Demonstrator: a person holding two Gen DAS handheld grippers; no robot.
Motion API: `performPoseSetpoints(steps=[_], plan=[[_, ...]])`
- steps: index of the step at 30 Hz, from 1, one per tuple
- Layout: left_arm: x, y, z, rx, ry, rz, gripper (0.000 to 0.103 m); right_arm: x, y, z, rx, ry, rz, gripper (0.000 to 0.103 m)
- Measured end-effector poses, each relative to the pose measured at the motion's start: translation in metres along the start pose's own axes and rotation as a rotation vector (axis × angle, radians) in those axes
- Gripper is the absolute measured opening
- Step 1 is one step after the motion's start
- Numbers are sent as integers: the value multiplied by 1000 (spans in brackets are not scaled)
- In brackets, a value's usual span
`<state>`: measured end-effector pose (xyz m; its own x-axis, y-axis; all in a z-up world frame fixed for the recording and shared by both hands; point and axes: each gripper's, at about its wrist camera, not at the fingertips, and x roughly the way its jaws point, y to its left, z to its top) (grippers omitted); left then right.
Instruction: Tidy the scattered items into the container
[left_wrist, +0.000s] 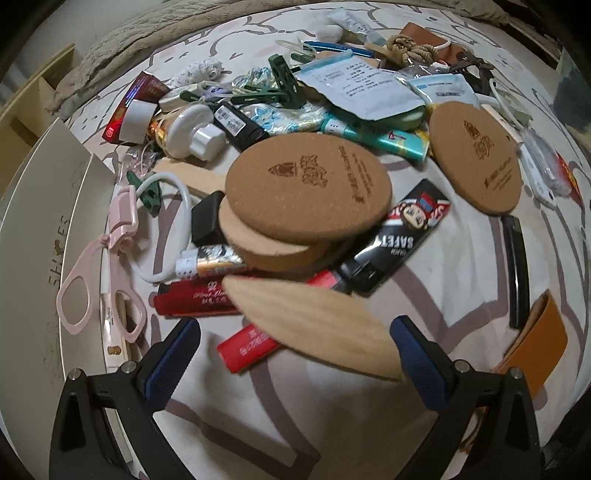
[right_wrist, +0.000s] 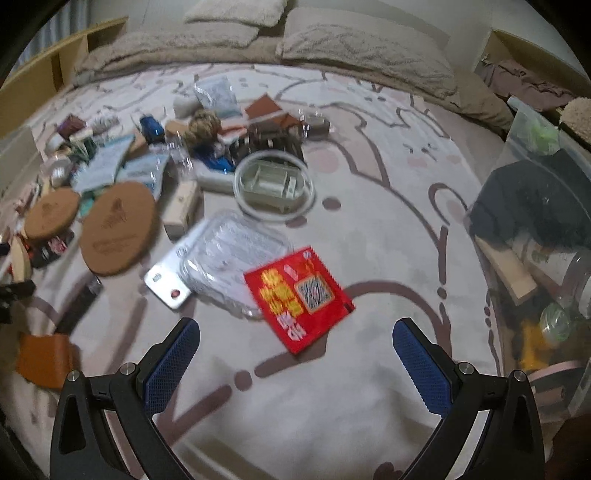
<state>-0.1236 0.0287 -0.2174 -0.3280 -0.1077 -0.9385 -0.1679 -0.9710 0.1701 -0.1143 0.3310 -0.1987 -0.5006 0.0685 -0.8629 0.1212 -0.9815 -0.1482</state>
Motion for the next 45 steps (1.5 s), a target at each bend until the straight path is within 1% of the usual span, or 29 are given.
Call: performPoseSetpoints(steps=[6, 13, 15, 20, 25, 28, 30, 33, 36, 41, 45], plan=[[0, 17, -13, -23, 14, -8, 103, 9, 13, -8, -60, 57, 13, 103], [1, 39, -28, -49, 21, -15, 103, 22, 24, -18, -91, 126, 44, 103], [1, 45, -31, -59, 23, -15, 103, 25, 24, -21, -74, 135, 51, 103], [2, 56, -34, -75, 25, -9, 103, 32, 12, -24, 30, 181, 100, 103], [3, 56, -35, -40, 10, 13, 103, 29, 16, -30, -7, 137, 85, 103], [5, 53, -36, -13, -1, 19, 103, 29, 16, -33, -11, 119, 91, 103], [7, 53, -37, -9, -4, 13, 103, 28, 17, -35, -35, 90, 91, 103], [11, 58, -37, -45, 11, -21, 103, 29, 20, -39, -67, 49, 82, 103], [14, 63, -37, -69, 17, -49, 103, 30, 21, -36, -66, 45, 79, 103], [15, 58, -37, -34, -16, -39, 103, 32, 21, -37, -48, 27, 72, 103], [14, 57, -36, -32, -20, -32, 103, 30, 22, -32, -60, 31, 56, 103]])
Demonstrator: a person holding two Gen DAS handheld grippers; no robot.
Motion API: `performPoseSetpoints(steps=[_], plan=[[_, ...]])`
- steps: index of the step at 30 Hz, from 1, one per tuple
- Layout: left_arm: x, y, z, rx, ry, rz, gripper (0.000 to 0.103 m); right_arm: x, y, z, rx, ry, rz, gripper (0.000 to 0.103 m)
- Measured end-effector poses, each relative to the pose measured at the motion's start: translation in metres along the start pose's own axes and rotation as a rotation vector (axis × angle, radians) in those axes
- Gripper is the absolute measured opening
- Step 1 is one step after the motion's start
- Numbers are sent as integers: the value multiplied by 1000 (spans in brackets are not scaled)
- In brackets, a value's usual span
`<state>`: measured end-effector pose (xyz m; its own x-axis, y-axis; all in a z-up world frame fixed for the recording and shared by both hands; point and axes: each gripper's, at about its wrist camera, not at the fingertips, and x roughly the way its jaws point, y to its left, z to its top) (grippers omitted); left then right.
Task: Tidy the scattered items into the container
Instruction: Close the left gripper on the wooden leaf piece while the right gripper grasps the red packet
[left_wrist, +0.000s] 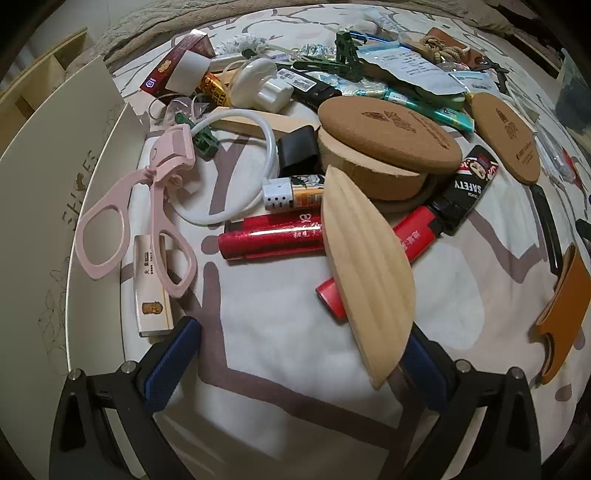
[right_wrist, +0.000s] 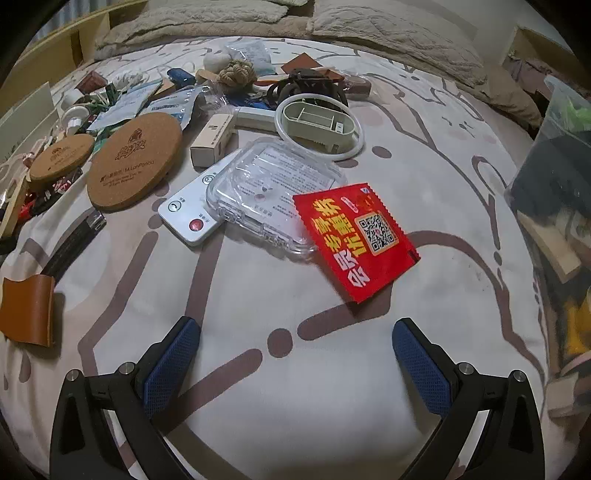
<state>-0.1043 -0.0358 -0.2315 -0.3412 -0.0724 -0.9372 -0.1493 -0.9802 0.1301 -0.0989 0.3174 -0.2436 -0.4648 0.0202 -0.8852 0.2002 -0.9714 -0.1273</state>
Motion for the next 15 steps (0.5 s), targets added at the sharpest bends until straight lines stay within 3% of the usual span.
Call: performPoseSetpoints(steps=[3, 10, 15], plan=[[-3, -3, 2, 19, -16, 9, 103, -2, -5, 4, -6, -8, -36, 103], [-13, -28, 7, 122, -96, 25, 101, 8, -30, 11, 65, -1, -28, 103], [-15, -44, 18, 147, -139, 28, 94, 14, -45, 19, 62, -18, -54, 103]])
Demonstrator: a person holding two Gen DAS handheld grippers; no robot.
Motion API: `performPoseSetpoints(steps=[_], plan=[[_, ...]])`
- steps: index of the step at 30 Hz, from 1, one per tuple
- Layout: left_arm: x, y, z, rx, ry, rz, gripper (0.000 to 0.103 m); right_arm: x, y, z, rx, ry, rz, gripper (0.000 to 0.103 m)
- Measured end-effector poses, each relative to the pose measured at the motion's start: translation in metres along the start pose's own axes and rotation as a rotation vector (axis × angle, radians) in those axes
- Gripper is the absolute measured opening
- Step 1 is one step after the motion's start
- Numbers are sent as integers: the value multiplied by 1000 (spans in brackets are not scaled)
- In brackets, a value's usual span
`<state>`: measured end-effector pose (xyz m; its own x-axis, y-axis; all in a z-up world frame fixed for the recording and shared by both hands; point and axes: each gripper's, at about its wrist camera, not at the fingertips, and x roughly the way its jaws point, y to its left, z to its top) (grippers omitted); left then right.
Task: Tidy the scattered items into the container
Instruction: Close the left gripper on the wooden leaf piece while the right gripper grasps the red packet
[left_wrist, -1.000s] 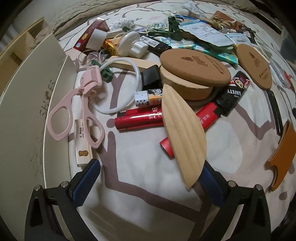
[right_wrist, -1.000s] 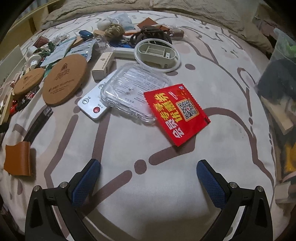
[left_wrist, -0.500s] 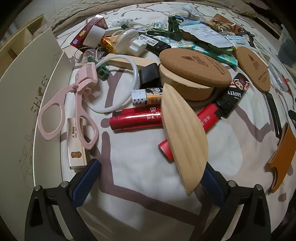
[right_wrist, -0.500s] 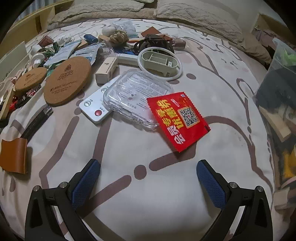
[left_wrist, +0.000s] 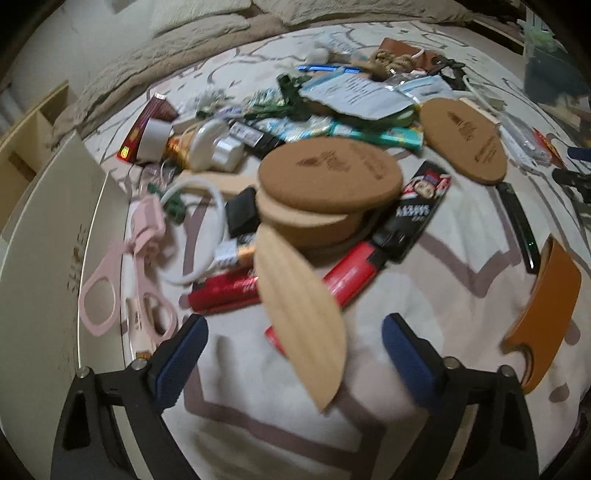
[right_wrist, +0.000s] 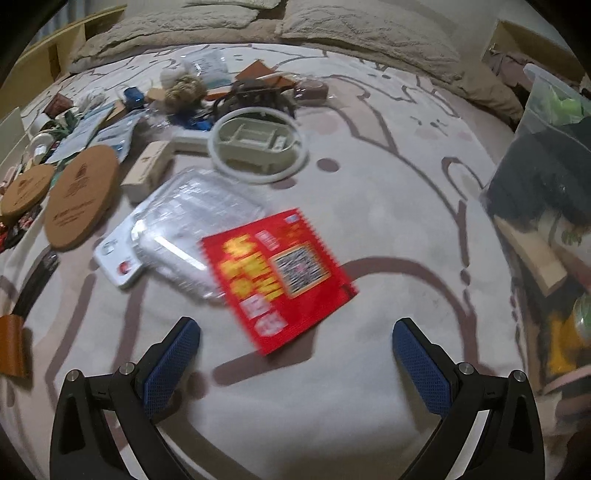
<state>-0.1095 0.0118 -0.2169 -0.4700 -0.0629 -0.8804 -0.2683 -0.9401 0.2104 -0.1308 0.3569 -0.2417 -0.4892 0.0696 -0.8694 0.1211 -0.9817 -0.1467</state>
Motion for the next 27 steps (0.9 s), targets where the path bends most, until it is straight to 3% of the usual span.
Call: performPoseSetpoints(steps=[5, 13, 19, 22, 24, 27], plan=[[-10, -9, -12, 13, -2, 3, 94, 12, -12, 11, 29, 21, 31, 103], [4, -1, 5, 18, -17, -29, 81, 20, 4, 38, -163, 47, -26, 103], [4, 3, 5, -5, -12, -71, 69, 19, 10, 42, -219, 39, -33, 101], [3, 4, 7, -11, -14, -78, 62, 14, 13, 41, -232, 28, 11, 80], [3, 7, 7, -14, -13, -84, 56, 12, 16, 40, -231, 30, 43, 61], [2, 11, 7, -14, -11, -97, 47, 7, 18, 40, -213, 30, 67, 45]])
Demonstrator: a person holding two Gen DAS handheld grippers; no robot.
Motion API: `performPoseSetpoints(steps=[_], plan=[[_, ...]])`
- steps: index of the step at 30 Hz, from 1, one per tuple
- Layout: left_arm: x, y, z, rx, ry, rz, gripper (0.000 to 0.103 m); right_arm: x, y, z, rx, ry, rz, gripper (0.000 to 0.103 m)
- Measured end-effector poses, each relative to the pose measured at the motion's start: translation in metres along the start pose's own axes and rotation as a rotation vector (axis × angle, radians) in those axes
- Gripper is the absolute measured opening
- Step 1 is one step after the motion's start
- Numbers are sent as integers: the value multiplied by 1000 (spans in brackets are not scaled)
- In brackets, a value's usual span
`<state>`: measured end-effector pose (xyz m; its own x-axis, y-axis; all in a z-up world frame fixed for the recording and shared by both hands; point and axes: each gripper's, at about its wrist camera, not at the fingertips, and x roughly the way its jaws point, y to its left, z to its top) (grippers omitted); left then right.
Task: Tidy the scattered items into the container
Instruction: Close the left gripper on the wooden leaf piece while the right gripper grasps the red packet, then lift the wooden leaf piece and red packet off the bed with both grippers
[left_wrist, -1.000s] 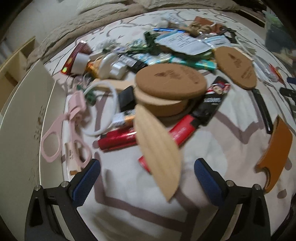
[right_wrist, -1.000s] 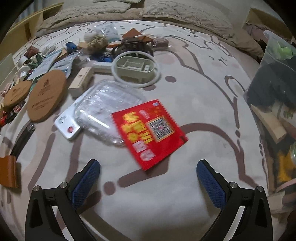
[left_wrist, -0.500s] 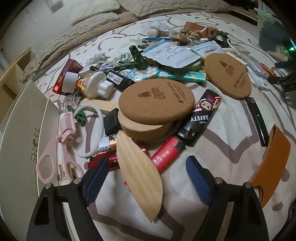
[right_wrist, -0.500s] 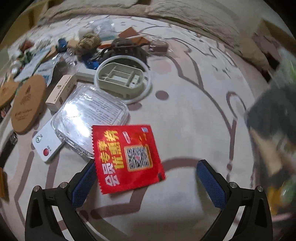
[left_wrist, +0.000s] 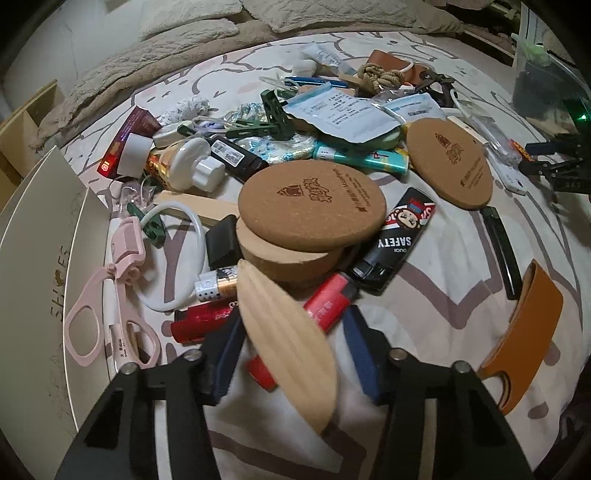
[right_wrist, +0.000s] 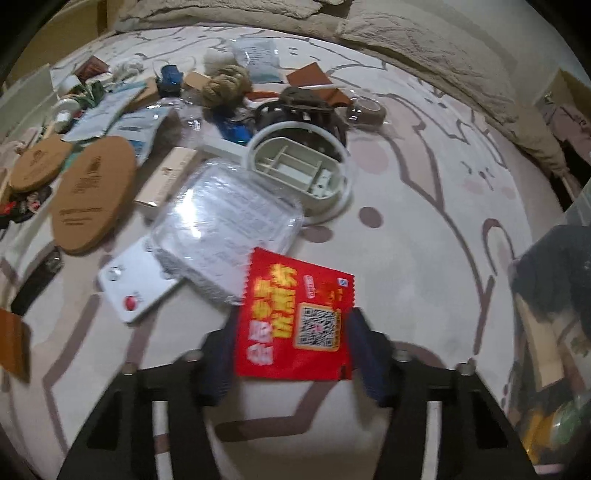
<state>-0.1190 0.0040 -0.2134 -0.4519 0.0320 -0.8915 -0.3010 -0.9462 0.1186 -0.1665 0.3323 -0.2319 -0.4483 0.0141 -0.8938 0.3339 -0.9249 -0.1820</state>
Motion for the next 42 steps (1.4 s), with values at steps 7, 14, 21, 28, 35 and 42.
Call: performPoseSetpoints(steps=[7, 14, 21, 28, 35, 42], plan=[[-2, 4, -2, -9, 9, -25, 44, -17, -1, -4, 24, -21, 9, 23], [-6, 8, -5, -16, 17, -33, 43, -34, -20, -10, 136, -39, 94, 14], [-6, 10, -6, -29, 41, -34, 43, -24, -43, -15, 223, -8, 35, 12], [1, 9, -7, -40, 71, -45, 43, -20, -45, -6, 223, -18, 33, 12], [1, 18, -6, -103, 84, -82, 42, -15, -38, 6, 228, -25, 43, 12], [-2, 22, -7, -123, 85, -104, 37, -9, -35, 17, 232, -32, 7, 12]])
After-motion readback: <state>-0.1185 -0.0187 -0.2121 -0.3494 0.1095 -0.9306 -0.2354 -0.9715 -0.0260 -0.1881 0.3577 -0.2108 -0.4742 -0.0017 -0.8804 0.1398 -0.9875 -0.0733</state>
